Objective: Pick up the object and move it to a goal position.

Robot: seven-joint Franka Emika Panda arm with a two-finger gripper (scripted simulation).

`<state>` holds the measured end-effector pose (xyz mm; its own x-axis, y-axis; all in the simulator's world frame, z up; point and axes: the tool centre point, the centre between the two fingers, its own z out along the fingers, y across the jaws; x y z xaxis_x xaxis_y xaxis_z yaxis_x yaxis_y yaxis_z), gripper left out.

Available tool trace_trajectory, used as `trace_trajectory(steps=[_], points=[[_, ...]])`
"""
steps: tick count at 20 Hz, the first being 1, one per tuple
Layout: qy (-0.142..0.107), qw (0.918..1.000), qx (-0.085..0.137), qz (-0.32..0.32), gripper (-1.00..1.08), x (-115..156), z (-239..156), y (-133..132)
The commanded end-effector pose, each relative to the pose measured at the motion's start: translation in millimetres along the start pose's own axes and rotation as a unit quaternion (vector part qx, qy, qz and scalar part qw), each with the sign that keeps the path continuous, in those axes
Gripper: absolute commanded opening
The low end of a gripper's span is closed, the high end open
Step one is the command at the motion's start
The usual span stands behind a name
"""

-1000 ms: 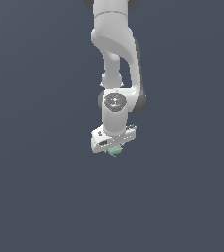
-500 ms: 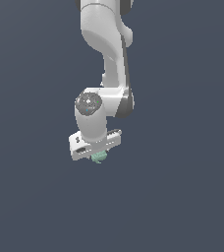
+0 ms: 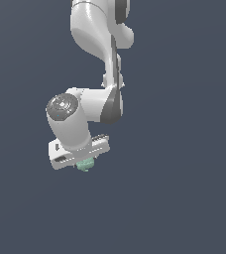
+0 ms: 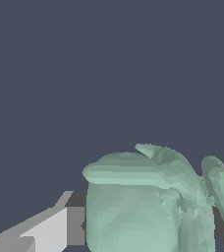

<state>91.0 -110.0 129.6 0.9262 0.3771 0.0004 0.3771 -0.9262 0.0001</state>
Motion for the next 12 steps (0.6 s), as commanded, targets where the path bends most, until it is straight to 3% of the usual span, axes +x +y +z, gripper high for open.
trace_trajectory(steps=[1,12], points=[[0.000,1.0000,0.000,-0.001,-1.00,3.2,-4.1,8.9],[0.000,1.0000,0.000,-0.001,-1.00,8.7,-10.2,23.4]])
